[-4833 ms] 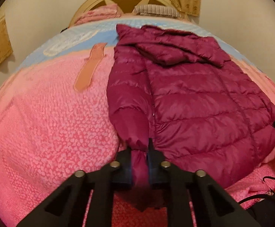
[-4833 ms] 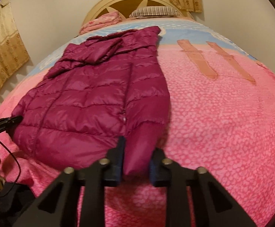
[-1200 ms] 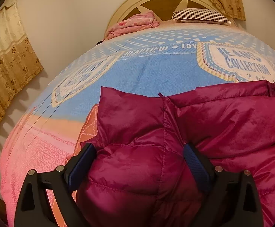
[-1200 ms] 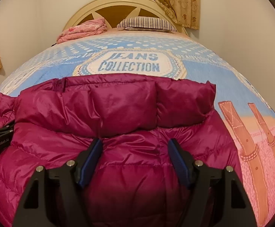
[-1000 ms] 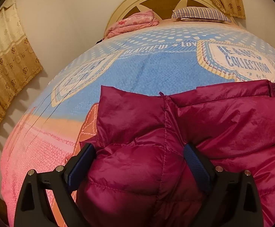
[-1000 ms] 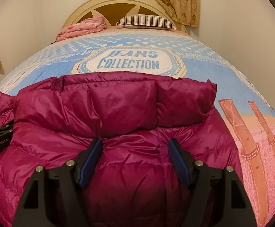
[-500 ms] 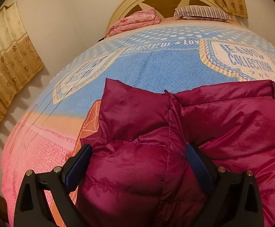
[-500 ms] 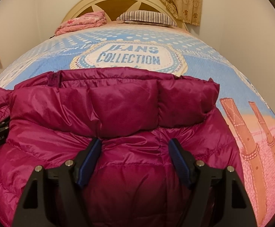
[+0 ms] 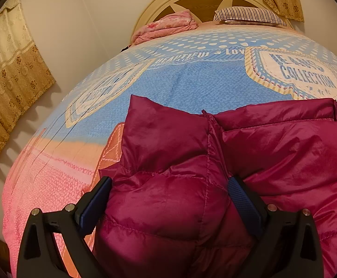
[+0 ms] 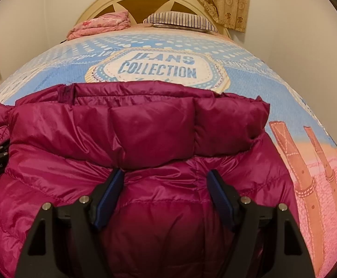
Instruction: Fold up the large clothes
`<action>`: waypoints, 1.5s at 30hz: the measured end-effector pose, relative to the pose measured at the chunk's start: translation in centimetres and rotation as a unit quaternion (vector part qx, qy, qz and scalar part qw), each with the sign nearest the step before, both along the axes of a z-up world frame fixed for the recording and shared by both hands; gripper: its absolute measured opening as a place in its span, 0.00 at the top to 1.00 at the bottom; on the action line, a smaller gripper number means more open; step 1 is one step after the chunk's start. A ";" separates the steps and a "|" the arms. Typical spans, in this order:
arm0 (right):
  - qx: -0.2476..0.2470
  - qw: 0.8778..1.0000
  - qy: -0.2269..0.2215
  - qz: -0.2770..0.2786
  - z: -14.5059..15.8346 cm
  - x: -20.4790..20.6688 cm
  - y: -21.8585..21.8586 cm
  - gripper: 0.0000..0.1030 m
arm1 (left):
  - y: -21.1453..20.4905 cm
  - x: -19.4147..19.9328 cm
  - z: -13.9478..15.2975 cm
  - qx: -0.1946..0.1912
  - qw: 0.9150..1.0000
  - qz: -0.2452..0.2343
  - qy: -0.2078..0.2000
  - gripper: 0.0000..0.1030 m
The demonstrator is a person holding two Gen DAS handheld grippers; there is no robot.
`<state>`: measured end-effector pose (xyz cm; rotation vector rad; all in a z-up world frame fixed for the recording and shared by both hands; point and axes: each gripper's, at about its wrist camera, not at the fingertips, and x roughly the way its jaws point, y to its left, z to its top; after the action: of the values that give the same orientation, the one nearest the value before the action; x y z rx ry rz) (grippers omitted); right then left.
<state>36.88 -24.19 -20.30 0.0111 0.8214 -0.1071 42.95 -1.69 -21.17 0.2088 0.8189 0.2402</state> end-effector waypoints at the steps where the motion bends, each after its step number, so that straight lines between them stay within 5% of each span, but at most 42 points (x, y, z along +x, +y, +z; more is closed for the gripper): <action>1: -0.001 1.000 0.000 0.000 0.0 0.0 0.0 0.26 | 0.0 0.0 0.0 0.000 1.000 0.000 0.000 0.03; 10: -0.012 1.000 0.004 -0.001 0.0 0.0 0.3 0.25 | 0.2 -0.3 0.8 -0.001 1.000 0.006 0.019 0.03; 14: -0.008 1.000 0.009 0.001 1.2 -0.7 0.2 0.24 | 1.8 -4.5 4.2 -0.061 0.998 0.000 -0.006 0.03; 17: 0.003 1.000 -0.020 0.018 3.2 -3.6 1.1 0.20 | 2.8 -8.7 5.5 -0.065 0.997 -0.010 -0.037 0.03; 22: 0.013 0.996 -0.068 0.048 4.8 -8.6 3.3 0.12 | 4.8 -11.9 3.8 -0.076 0.996 0.021 -0.032 0.03; 24: 0.018 0.996 -0.065 0.057 4.2 -9.5 4.2 0.12 | 4.8 -11.8 2.0 -0.080 0.996 0.028 -0.002 0.03; 31: -0.008 0.997 -0.028 0.066 0.5 -9.1 5.3 0.11 | 5.3 -12.6 1.0 -0.115 0.992 0.043 -0.016 0.03; 38: -0.018 0.998 -0.011 0.067 0.0 -8.4 5.4 0.10 | 8.3 -17.3 2.8 -0.163 0.984 0.068 -0.035 0.03; 45: -0.010 0.997 -0.041 0.063 1.9 -12.0 5.6 0.10 | 9.6 -19.5 1.6 -0.258 0.962 0.081 -0.023 0.03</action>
<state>24.93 -18.57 -18.44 -0.0537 0.7376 0.0035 23.44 7.90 -19.53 -0.3550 0.8267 0.1760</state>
